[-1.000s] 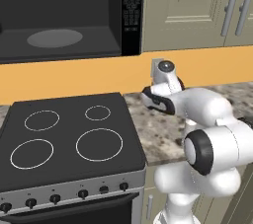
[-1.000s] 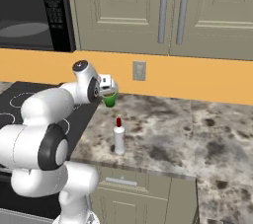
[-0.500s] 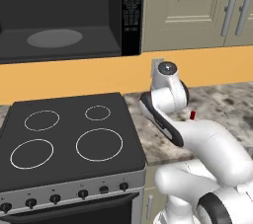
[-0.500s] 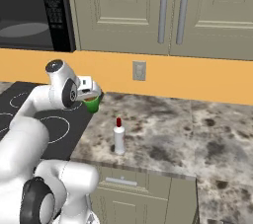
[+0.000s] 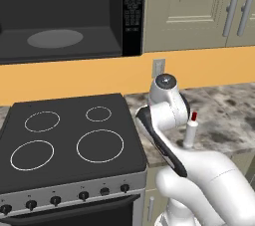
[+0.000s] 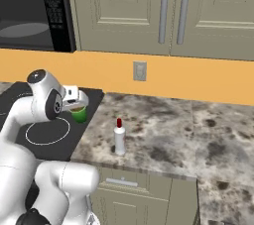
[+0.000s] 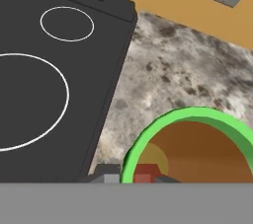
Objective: Place the microwavable item in the microwave. Then, close the microwave door and press the start button.
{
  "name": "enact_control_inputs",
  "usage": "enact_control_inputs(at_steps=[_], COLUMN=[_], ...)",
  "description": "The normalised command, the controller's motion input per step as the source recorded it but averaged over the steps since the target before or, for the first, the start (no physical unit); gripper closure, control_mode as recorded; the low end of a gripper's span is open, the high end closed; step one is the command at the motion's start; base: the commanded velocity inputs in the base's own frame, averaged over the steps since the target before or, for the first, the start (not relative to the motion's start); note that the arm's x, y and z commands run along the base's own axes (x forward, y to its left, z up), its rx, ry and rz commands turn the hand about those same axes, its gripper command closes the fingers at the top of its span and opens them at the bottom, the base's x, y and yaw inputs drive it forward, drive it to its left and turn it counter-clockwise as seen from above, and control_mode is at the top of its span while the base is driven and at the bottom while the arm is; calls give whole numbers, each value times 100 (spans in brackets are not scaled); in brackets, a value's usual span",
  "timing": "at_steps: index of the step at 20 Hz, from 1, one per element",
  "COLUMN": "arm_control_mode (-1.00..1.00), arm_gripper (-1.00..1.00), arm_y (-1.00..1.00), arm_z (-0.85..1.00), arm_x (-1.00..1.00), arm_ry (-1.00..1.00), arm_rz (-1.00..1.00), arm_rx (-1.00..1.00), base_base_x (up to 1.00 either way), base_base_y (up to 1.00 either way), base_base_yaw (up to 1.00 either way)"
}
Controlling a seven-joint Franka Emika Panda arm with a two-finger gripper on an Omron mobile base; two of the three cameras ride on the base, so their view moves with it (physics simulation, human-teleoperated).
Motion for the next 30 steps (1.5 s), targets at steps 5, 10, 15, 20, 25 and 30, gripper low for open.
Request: enact_control_inputs(at_steps=[5,10,15,20,25,30], arm_control_mode=[-100,-100,-100,100,100,100], arm_gripper=[100,100,100,100,100,100], arm_y=[8,0,-22,0,0,0], arm_z=[-10,-8,-5,-2,0,0], arm_x=[0,18,13,5,0,0], arm_ry=[7,15,3,1,0,0], arm_rz=[-1,0,0,0,0,0], arm_rx=[0,1,6,0,0,0], base_base_x=[0,0,0,-26,-99,-54], base_base_y=[0,0,0,3,28,92], base_base_yaw=[0,0,0,0,5,11])
